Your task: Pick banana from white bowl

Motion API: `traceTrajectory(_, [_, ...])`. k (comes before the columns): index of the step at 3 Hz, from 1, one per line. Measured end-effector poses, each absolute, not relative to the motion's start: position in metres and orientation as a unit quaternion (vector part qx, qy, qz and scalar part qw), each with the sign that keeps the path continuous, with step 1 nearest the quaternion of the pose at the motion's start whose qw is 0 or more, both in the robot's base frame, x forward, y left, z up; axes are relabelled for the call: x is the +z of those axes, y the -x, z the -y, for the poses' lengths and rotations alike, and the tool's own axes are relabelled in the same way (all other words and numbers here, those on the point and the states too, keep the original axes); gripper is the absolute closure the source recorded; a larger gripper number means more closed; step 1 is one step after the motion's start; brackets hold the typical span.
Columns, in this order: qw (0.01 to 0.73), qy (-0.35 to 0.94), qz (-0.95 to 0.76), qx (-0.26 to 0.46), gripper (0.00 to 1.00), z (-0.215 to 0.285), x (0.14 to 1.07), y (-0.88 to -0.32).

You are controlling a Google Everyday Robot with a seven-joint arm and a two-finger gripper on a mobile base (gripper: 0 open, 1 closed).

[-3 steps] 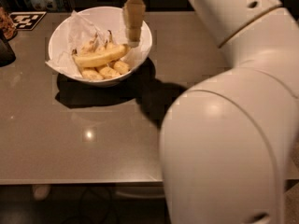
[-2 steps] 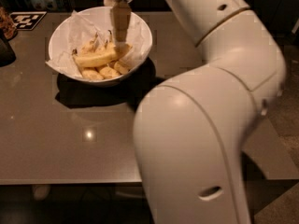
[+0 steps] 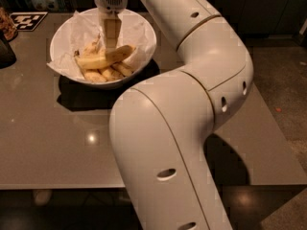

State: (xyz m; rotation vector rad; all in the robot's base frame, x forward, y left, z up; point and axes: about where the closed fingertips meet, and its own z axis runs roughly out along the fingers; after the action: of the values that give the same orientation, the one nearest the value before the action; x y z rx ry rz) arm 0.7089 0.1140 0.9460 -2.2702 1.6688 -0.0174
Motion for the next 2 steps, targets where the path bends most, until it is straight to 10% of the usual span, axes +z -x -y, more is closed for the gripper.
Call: traceTrajectory(2, [0.093,0.795,-0.599,0.013,0.4,-0.109,0.881,-0.714])
